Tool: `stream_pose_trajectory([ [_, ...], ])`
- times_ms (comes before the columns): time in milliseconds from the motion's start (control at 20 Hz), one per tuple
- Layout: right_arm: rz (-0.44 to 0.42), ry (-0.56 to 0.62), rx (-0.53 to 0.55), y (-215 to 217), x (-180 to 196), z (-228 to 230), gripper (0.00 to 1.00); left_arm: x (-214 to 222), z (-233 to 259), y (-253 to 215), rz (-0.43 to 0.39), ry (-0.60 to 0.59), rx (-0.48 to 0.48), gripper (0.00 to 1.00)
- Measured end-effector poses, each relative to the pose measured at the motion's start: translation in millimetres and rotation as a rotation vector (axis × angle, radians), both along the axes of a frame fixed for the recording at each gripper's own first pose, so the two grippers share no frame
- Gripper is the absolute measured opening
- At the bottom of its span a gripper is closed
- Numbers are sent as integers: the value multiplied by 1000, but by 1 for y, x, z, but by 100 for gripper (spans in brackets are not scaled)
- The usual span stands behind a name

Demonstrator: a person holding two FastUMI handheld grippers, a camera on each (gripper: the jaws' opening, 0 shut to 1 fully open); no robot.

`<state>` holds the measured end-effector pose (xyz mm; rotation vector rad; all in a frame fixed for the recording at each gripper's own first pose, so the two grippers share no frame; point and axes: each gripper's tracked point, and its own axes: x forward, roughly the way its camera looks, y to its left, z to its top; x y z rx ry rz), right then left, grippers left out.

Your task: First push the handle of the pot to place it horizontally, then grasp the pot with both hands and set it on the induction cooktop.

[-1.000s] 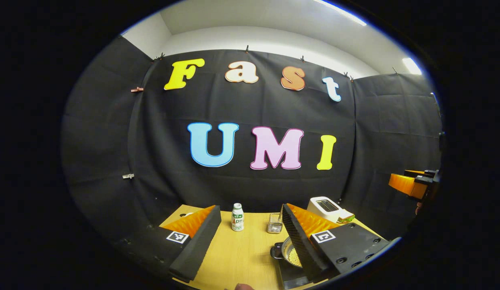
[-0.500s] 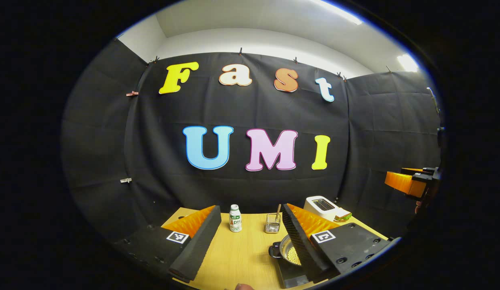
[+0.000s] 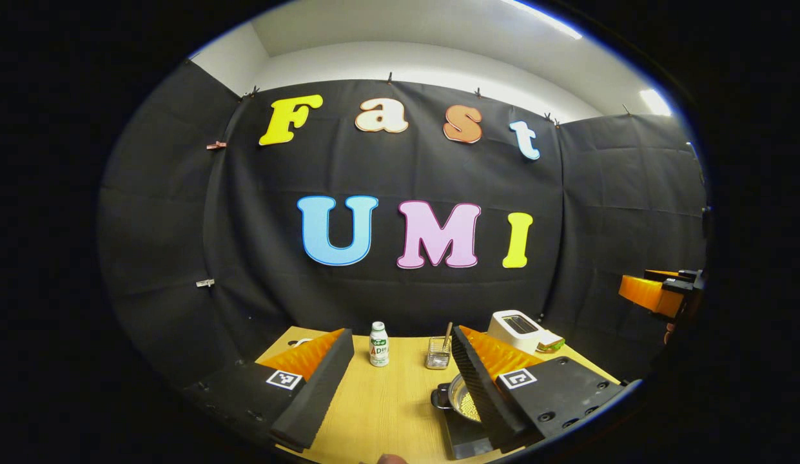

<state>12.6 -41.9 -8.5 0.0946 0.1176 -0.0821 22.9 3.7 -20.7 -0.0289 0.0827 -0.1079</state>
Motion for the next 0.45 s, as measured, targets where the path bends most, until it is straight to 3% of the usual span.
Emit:
stream_pose_trajectory([
  [450,15,1,-7,-4,-2,-4,98,-3,3,-1,20,-4,10,95],
])
